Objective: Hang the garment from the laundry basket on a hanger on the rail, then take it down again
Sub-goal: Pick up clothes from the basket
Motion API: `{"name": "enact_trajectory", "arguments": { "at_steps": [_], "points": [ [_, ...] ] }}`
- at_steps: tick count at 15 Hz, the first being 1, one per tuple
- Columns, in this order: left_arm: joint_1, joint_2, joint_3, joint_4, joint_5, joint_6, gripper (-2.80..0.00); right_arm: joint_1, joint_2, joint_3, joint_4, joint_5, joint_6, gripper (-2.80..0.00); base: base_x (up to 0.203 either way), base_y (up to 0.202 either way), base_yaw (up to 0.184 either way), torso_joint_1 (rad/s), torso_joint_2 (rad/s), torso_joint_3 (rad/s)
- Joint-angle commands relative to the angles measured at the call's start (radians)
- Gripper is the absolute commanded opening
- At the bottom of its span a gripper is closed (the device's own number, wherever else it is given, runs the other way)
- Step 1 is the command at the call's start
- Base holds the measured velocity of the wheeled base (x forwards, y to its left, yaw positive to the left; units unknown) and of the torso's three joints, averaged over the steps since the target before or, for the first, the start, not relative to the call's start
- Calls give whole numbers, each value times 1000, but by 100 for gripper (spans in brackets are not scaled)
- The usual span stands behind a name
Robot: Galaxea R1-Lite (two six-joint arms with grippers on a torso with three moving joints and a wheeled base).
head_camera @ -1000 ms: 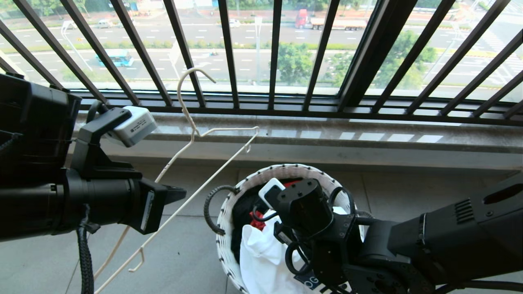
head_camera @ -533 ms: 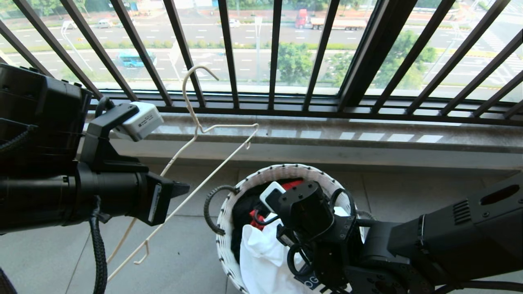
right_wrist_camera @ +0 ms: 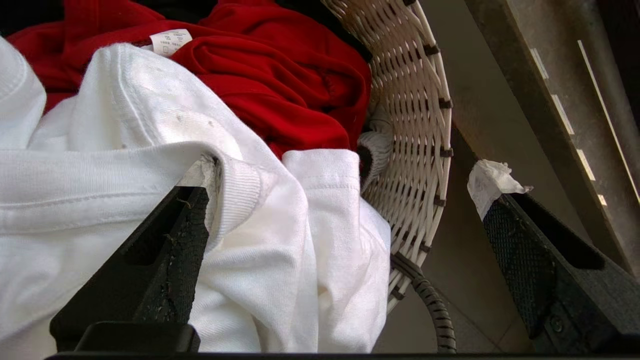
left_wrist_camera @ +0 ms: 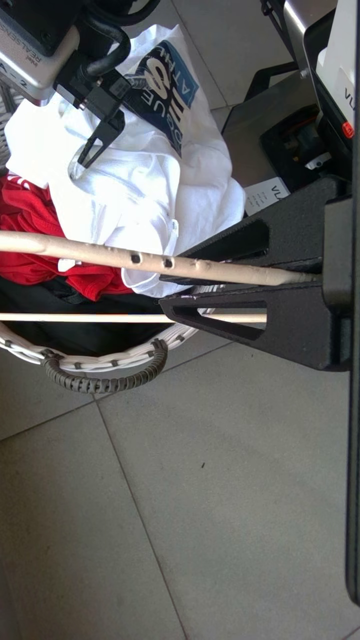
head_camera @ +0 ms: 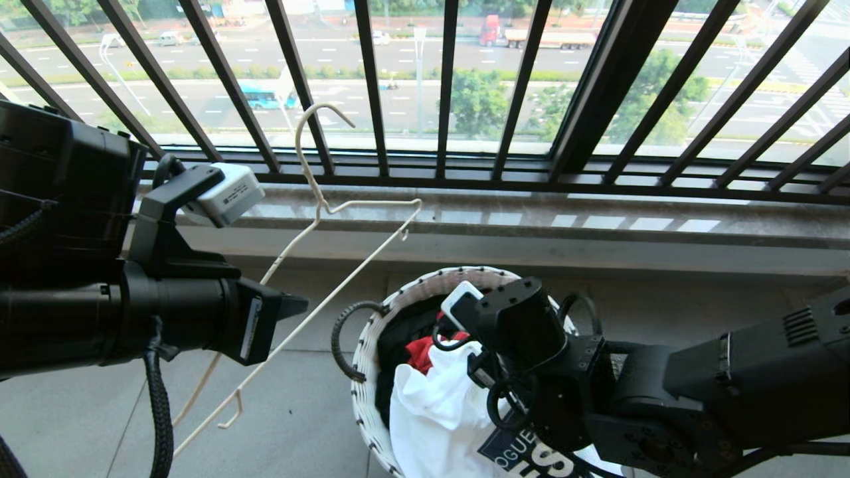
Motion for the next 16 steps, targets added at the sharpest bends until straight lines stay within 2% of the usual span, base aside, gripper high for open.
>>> {"name": "enact_trajectory", "arguments": {
  "at_steps": [1,16],
  "points": [
    [-1,4,2,2,1,-1,-280,-2,-39,8,7,-4,-4,0,0,0,0,0,0,0],
    [0,9,9,1,1,0,-280,13,27,2,1,-2,0,0,0,0,0,0,0,0]
  ]
}}
